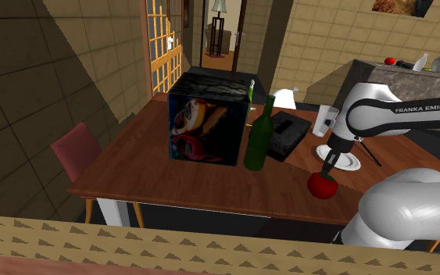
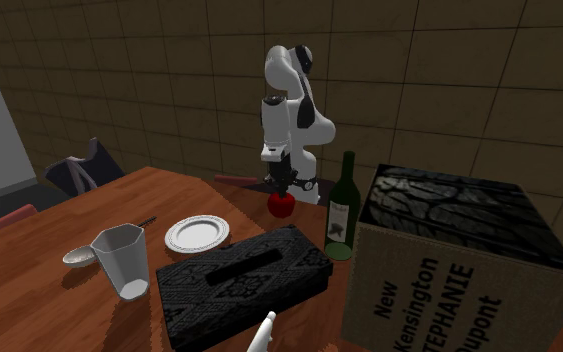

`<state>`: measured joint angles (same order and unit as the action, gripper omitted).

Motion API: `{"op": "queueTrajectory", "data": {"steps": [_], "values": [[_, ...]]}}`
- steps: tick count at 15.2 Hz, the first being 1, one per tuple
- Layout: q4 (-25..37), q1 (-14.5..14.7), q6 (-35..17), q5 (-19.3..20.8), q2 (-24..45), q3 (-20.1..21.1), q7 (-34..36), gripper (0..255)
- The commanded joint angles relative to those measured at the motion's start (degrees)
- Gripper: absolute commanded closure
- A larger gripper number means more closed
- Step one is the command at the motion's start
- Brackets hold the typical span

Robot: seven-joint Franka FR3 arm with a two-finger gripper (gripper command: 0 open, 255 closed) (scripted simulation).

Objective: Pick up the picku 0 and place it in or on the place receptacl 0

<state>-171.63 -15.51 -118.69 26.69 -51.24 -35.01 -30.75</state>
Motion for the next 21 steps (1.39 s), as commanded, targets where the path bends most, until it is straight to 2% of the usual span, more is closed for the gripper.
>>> {"op": "queueTrajectory", "data": {"steps": [1,5,21], "values": [[-0.05,0.0,0.01,0.01,0.03,-0.01,0.0,255],[-0.05,-0.01,0.0,-0.01,0.04,0.0,-0.01,255],[8.88,1.73,15.65,-6.2,-7.11,6.55,0.3,255]]}}
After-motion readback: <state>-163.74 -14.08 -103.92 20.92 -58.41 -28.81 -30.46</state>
